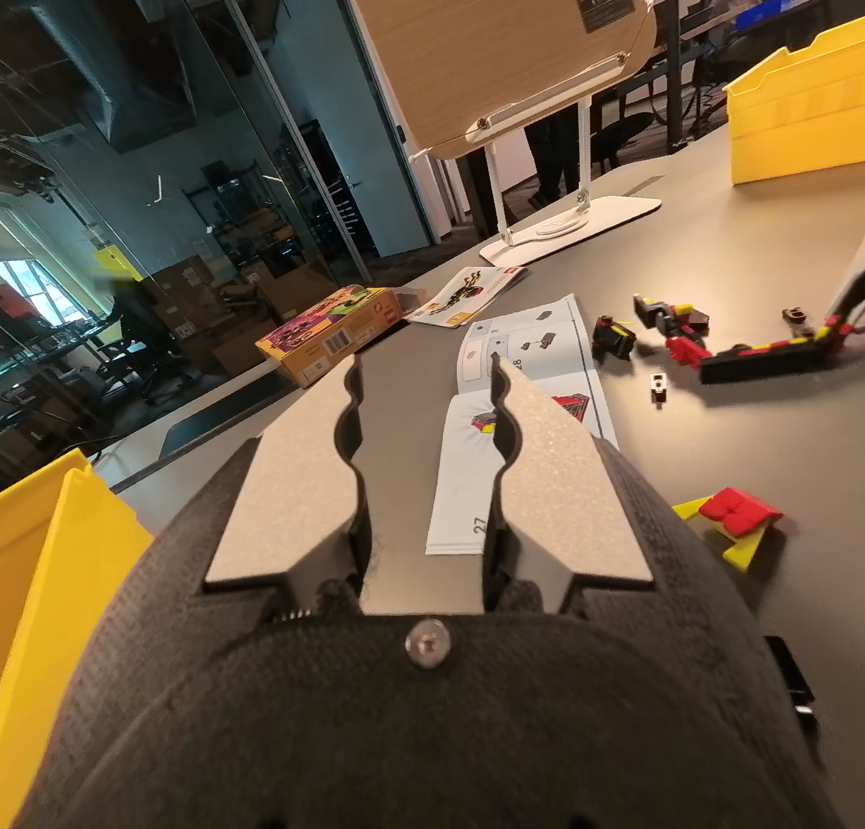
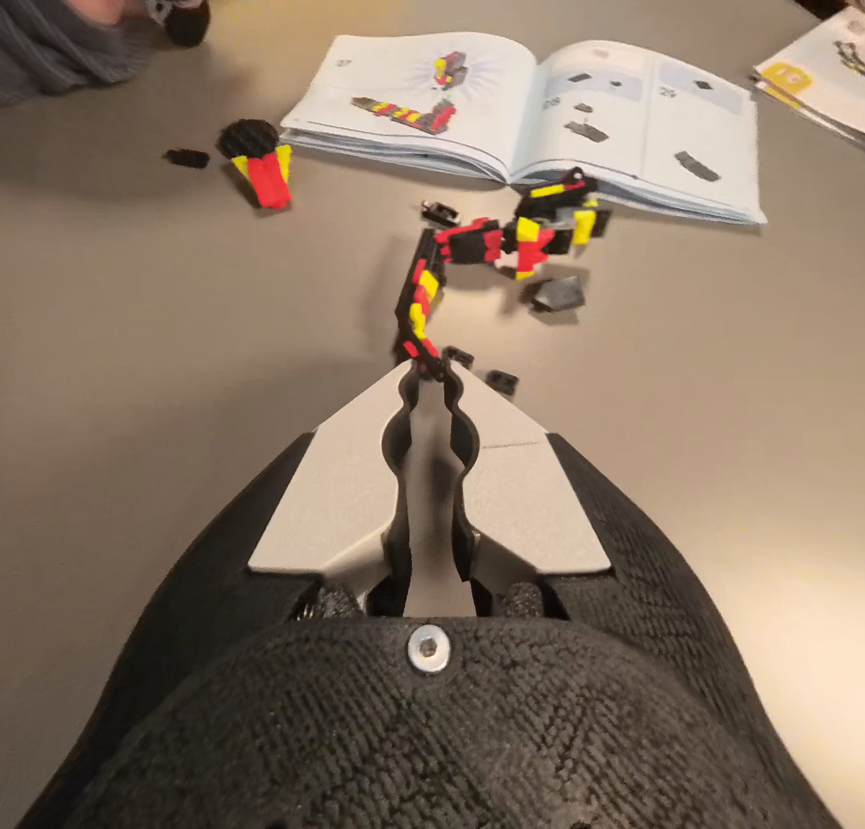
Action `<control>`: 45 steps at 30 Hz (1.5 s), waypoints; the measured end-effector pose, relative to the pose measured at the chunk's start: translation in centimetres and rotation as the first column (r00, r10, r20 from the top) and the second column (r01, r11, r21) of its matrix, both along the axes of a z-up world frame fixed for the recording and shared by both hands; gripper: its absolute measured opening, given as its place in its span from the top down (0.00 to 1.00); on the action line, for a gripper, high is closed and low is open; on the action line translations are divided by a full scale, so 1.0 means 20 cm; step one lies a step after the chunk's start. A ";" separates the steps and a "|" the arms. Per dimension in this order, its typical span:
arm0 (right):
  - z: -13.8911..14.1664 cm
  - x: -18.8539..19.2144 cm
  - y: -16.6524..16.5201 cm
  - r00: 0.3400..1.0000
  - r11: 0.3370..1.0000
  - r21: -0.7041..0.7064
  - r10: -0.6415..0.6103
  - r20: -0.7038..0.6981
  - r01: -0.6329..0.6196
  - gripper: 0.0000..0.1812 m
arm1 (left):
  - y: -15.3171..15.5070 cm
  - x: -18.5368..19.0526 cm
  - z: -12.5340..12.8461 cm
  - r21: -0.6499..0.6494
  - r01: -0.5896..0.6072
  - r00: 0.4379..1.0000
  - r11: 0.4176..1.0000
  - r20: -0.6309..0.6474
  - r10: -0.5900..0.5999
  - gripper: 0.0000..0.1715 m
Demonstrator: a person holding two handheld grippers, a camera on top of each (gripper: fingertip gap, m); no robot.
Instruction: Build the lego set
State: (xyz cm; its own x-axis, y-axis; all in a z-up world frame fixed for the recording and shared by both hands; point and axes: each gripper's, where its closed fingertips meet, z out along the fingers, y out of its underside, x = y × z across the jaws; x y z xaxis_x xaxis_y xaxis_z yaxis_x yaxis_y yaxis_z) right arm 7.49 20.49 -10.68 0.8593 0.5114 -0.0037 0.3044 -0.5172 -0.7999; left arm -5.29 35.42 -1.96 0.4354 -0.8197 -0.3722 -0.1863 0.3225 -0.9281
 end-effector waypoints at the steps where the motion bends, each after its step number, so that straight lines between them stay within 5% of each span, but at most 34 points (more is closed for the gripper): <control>1: 0.00 0.02 0.00 1.000 1.000 0.011 -0.007 0.002 0.007 0.94 | 0.00 0.00 0.00 0.000 0.000 1.000 1.000 -0.002 0.000 0.69; 7: 0.02 0.00 -0.01 0.997 0.995 0.073 0.067 0.025 -0.069 0.80 | 0.00 0.00 0.00 -0.006 0.000 1.000 1.000 0.001 0.000 0.69; 25: -0.04 -0.07 0.10 0.993 0.999 0.024 0.034 0.114 -0.037 0.92 | 0.00 0.01 -0.01 -0.005 0.002 1.000 1.000 -0.008 -0.002 0.69; 37: 0.00 -0.09 -0.11 0.913 0.912 0.109 0.380 0.147 -0.396 0.94 | 0.00 0.01 -0.01 -0.006 0.003 1.000 1.000 -0.010 -0.003 0.69; 41: -0.01 -0.05 -0.14 0.901 0.905 0.094 0.394 0.183 -0.415 0.93 | 0.00 0.01 -0.01 -0.009 0.001 1.000 1.000 -0.006 -0.001 0.69; 45: 0.02 -0.03 -0.11 0.934 0.935 0.090 0.330 0.135 -0.344 0.81 | 0.01 0.00 -0.01 -0.016 -0.001 1.000 1.000 0.002 0.001 0.69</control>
